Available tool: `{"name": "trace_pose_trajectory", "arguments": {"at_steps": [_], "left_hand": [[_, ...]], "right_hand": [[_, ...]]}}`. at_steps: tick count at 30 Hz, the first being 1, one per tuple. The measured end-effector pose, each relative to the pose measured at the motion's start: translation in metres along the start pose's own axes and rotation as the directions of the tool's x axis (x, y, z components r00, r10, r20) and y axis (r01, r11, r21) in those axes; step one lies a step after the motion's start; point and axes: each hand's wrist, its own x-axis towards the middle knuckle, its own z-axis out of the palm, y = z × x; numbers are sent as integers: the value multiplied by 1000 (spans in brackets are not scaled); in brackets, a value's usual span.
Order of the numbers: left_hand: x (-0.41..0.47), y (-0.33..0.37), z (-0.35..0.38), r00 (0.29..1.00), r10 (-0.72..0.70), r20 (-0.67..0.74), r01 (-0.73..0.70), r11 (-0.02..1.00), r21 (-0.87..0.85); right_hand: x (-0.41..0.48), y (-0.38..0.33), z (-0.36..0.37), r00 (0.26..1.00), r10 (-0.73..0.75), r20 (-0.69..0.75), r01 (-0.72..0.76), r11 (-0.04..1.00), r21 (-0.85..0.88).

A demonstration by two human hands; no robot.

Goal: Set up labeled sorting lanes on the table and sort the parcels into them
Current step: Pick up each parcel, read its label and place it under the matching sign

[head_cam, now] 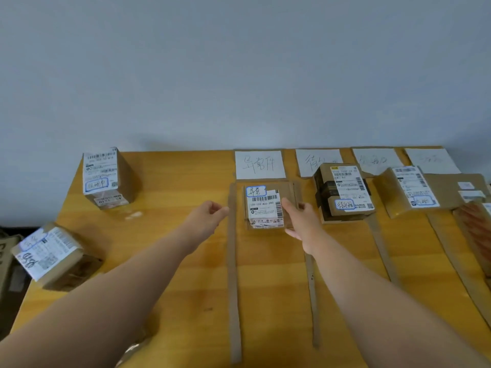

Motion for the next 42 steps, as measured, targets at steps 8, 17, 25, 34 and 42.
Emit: {"name": "trace_pose_trajectory", "arguments": {"at_steps": [8, 17, 25, 34, 42], "left_hand": [[20, -7, -8, 996, -54, -77, 60, 994, 86], [39, -6, 2, 993, -91, -78, 98, 991, 90], [28, -5, 1, 993, -55, -101, 67, 990, 120], [1, -16, -10, 991, 45, -128, -7, 960, 281], [-30, -19, -39, 987, 125, -104, -87, 946, 313]], "right_hand": [[44, 8, 1, 995, 99, 21, -98, 994, -50], [75, -4, 9, 988, 33, -151, -68, 971, -227], [75, -13, 10, 973, -114, -198, 1, 869, -495], [59, -29, 3, 889, -450, -78, 85, 332, -939], [12, -22, 3, 856, -516, -42, 152, 328, -933]]}}
